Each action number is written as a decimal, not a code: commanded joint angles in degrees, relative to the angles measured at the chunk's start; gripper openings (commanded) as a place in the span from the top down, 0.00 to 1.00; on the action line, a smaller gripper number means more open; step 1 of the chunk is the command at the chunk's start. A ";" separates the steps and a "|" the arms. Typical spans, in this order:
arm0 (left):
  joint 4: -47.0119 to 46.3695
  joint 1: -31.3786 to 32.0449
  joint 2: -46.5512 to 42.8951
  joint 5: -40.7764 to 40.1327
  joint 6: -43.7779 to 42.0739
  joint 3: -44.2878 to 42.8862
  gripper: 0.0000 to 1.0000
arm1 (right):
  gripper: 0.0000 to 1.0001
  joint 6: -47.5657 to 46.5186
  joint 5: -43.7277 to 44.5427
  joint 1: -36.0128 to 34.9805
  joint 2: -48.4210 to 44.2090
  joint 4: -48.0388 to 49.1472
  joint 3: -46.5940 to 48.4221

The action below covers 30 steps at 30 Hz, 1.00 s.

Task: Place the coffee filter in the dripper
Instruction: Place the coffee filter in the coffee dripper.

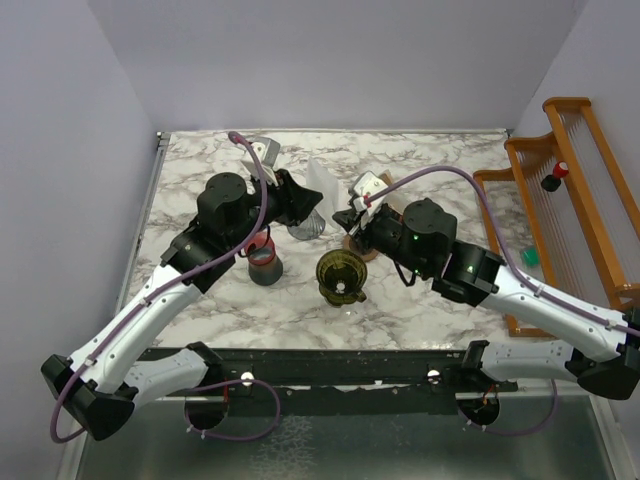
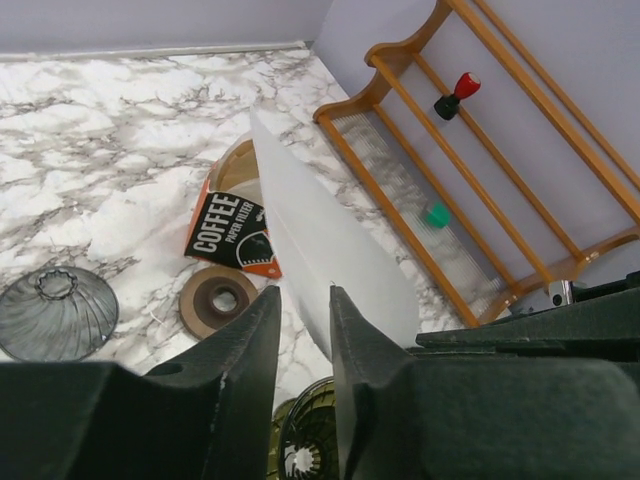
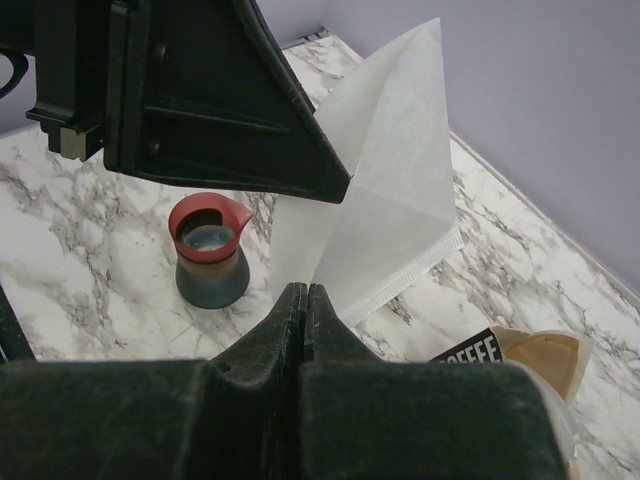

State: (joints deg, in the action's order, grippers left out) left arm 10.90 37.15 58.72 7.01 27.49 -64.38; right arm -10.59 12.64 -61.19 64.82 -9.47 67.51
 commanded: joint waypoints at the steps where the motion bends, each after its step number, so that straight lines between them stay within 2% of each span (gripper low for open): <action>1: 0.73 0.12 0.92 -0.55 0.17 -1.16 0.80 | 0.99 -0.28 1.51 -0.59 -1.53 2.31 -1.09; 5: 1.74 0.12 1.24 -1.21 -0.68 -1.58 1.00 | 1.00 0.61 3.47 -0.59 -2.31 3.04 -2.03; 14: 4.94 0.12 1.55 -2.39 -3.03 -2.34 1.00 | 0.98 4.12 7.71 -0.60 -0.86 2.88 -2.03; 23: 8.10 0.12 2.33 -1.97 -5.25 -3.87 1.00 | 0.73 7.90 9.07 -0.58 2.64 1.26 2.02; 30: 10.28 0.12 2.92 -1.98 -6.67 -4.75 1.00 | 0.66 9.55 9.33 -0.59 6.40 -0.39 6.55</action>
State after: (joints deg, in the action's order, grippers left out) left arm 18.72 37.15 61.32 5.87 22.50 -67.26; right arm -2.83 20.32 -61.45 69.10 -8.05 70.52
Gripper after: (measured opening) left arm 0.003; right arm 0.322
